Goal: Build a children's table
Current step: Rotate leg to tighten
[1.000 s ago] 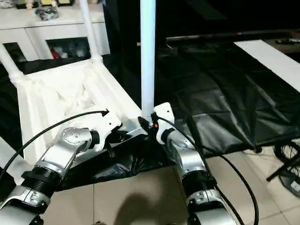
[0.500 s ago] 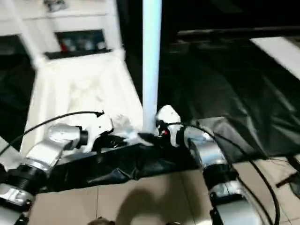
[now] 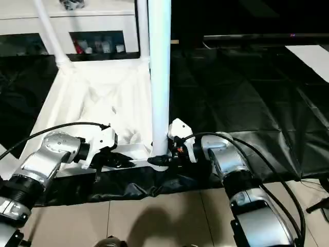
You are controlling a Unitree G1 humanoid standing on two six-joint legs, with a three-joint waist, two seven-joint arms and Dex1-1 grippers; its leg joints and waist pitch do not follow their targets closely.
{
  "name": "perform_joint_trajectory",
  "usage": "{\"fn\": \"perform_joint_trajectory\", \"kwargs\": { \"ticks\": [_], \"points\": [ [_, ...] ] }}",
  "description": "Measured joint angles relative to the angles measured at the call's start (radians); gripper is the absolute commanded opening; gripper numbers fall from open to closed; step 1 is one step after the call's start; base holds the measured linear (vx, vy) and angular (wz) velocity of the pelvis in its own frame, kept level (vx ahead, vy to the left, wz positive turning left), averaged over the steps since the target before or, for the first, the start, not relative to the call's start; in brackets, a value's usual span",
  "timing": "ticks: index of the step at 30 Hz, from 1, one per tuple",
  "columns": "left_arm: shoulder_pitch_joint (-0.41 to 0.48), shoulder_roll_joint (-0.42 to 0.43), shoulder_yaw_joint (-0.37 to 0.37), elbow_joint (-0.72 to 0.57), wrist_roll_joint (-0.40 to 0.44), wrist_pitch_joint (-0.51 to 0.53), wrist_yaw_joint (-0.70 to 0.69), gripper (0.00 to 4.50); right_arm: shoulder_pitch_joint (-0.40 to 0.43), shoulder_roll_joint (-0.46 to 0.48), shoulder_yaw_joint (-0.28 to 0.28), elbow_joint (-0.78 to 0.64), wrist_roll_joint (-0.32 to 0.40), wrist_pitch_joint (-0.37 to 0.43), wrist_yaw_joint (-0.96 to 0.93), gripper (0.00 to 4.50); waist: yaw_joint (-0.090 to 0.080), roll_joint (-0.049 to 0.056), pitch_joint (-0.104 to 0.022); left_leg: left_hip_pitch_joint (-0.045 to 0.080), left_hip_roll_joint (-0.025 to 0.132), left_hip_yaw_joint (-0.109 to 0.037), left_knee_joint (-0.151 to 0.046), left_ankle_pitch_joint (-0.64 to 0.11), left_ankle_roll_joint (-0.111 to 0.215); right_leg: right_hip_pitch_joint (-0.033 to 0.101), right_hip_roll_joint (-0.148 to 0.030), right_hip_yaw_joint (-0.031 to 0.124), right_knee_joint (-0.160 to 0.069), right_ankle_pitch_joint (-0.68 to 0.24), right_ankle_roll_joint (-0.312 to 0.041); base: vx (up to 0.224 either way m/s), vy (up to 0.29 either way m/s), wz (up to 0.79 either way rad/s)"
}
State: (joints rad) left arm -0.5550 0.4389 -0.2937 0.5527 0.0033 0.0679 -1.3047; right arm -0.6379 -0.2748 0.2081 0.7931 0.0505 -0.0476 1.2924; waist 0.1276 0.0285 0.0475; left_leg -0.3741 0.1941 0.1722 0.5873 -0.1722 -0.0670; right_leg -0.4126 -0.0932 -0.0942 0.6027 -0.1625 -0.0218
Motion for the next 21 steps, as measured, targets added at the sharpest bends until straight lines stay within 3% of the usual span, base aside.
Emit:
{"fn": "perform_joint_trajectory", "kwargs": {
  "ticks": [5,8,14,19,20,21],
  "points": [
    [-0.005,-0.013,0.0,0.016,0.0,-0.004,0.013,0.0,0.018,0.01,-0.019,-0.008,0.026,0.023,-0.004,2.48,0.011,0.0,0.0,0.0,0.001,0.0,0.0,0.0,0.0,0.0,0.0,0.0,0.003,-0.001,0.001,0.0,0.0,0.0],
    [-0.011,-0.049,0.009,0.028,0.023,0.002,0.122,0.0,0.056,0.053,-0.086,-0.028,0.037,0.049,-0.16,2.44,0.013,0.0,0.0,0.003,0.002,0.0,0.001,0.001,-0.002,0.002,0.0,0.0,0.006,-0.001,0.001,0.0,0.0,0.0],
    [-0.003,-0.145,0.016,-0.024,0.084,0.102,0.347,0.0,0.117,0.172,-0.196,-0.091,0.034,0.087,-0.576,2.41,-0.018,0.0,0.0,0.008,0.001,-0.001,-0.001,0.002,-0.003,0.004,0.0,0.0,0.005,-0.005,0.009,0.0,0.0,0.0],
    [0.033,-0.18,0.023,-0.099,0.11,0.149,0.431,0.0,0.144,0.236,-0.24,-0.145,0.029,0.111,-0.727,2.41,-0.032,0.0,0.0,0.006,0.001,-0.001,-0.003,0.002,-0.004,0.004,0.001,0.0,0.004,-0.006,0.01,0.0,0.0,0.0],
    [0.034,-0.185,0.022,-0.101,0.11,0.149,0.438,0.0,0.152,0.243,-0.244,-0.159,0.03,0.114,-0.747,2.96,-0.034,0.0,0.0,0.006,0.001,-0.001,-0.005,0.002,-0.004,0.004,0.001,0.0,0.003,-0.006,0.01,0.0,0.0,0.0],
    [0.034,-0.186,0.022,-0.101,0.11,0.147,0.44,0.0,0.155,0.247,-0.247,-0.164,0.03,0.113,-0.757,3.1,-0.035,0.0,0.0,0.006,0.0,-0.001,-0.006,0.002,-0.004,0.004,0.001,0.0,0.002,-0.005,0.008,0.0,0.0,0.0]
  ]
}}
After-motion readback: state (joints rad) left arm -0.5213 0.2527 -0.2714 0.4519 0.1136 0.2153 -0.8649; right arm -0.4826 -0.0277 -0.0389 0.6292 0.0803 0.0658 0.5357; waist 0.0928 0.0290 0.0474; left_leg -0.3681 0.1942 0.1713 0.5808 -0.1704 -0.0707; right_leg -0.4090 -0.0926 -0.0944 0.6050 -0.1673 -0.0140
